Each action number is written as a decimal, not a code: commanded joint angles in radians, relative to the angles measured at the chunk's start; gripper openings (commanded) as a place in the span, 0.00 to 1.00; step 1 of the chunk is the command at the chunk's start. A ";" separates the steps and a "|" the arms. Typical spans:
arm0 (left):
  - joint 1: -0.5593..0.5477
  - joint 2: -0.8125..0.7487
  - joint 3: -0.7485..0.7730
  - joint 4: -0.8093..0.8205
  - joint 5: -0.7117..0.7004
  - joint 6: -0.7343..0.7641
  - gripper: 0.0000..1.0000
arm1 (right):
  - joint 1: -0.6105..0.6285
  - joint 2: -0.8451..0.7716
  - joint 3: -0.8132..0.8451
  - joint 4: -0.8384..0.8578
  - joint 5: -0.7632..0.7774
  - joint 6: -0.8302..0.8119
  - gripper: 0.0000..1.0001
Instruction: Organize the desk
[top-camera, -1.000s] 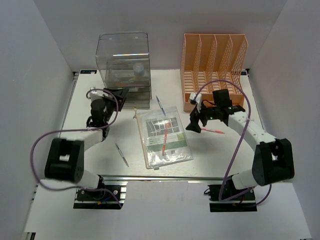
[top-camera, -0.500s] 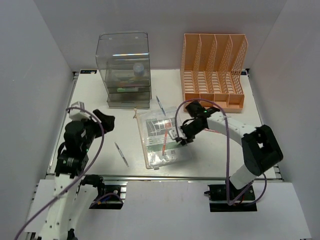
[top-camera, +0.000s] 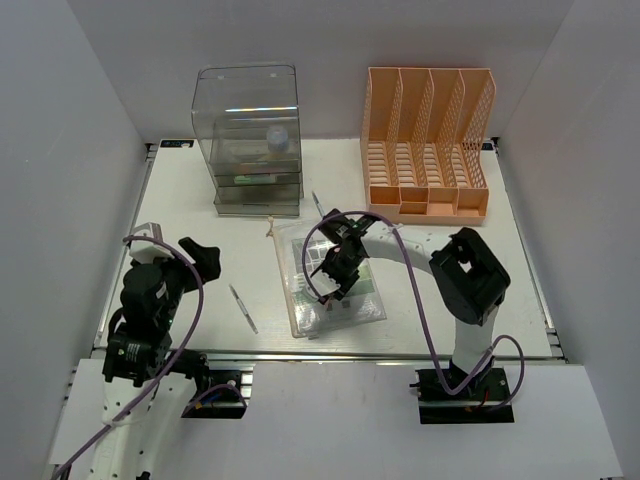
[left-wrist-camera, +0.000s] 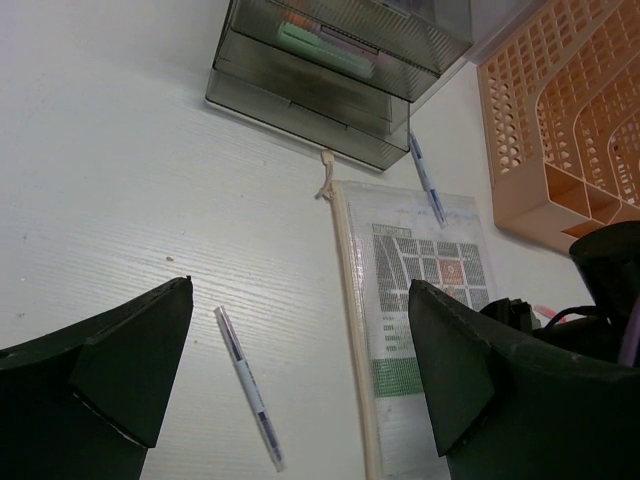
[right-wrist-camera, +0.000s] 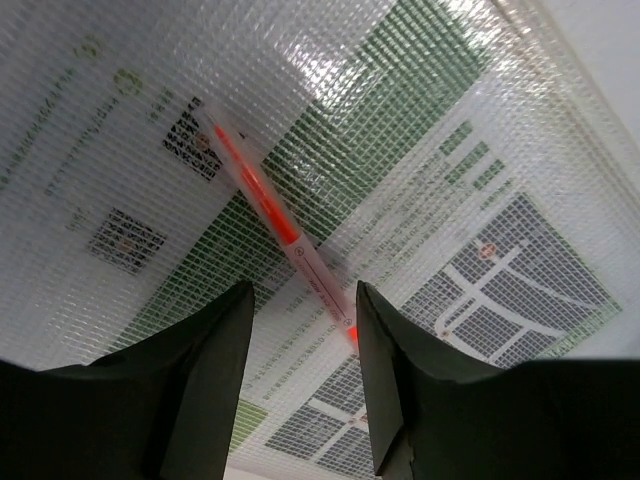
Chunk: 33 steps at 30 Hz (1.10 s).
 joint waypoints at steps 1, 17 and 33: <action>-0.003 -0.019 0.002 -0.010 -0.014 0.015 0.98 | 0.017 0.031 0.044 -0.047 0.088 -0.058 0.51; -0.012 -0.041 0.014 -0.031 -0.042 0.001 0.98 | 0.044 0.168 0.147 -0.184 0.077 -0.067 0.08; -0.012 -0.099 0.002 -0.016 -0.056 -0.010 0.98 | 0.023 0.161 0.559 0.344 0.290 0.639 0.00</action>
